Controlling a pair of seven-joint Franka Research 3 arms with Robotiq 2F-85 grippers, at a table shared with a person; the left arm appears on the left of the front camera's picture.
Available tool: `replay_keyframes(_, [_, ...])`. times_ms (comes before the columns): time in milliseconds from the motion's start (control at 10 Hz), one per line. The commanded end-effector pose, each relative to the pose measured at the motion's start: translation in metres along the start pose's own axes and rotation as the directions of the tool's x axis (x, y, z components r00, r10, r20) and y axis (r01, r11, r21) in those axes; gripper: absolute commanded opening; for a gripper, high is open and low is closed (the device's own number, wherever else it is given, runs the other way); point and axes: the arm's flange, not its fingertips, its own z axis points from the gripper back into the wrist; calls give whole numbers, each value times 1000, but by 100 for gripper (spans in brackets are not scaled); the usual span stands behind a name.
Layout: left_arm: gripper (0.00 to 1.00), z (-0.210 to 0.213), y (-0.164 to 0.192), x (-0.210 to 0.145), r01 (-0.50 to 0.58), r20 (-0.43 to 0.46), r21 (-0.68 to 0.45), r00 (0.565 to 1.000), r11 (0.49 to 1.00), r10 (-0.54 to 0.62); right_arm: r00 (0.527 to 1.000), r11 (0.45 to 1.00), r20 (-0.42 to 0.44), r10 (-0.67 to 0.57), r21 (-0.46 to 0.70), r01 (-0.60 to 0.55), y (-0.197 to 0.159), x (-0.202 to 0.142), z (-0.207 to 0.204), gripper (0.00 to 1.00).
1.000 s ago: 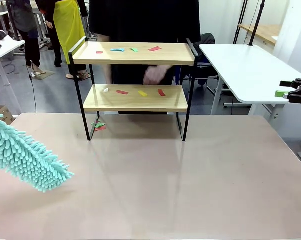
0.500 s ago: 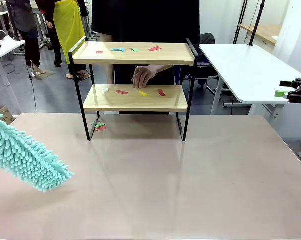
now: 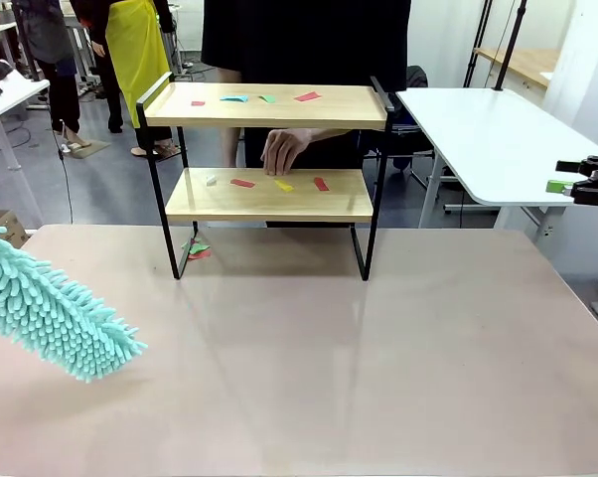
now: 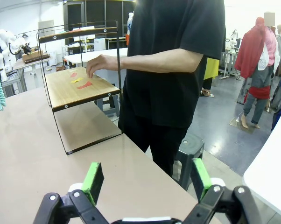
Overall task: Clean the shelf.
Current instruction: Clean the specific section of the Shelf indicated by the human with the Duster.
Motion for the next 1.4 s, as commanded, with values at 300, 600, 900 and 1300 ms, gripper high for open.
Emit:
replay_keyframes(300, [13,-1,-3,-3,2,12,-4,1000,1000,-2,1000,1000,-13,-11,-9,11,1,6,-2,100])
replay_keyframes(600, [13,1,1,-6,-32,143,-85,989,996,44,1000,1000,-13,-11,-9,11,1,6,-2,100])
replay_keyframes(900, [13,-18,10,-9,95,342,-102,938,990,-55,1000,1000,-13,-11,-9,11,1,6,-2,100])
replay_keyframes(1300, [13,-18,-3,11,103,671,-260,734,960,103,1000,1000,-13,-11,-9,11,1,6,-2,100])
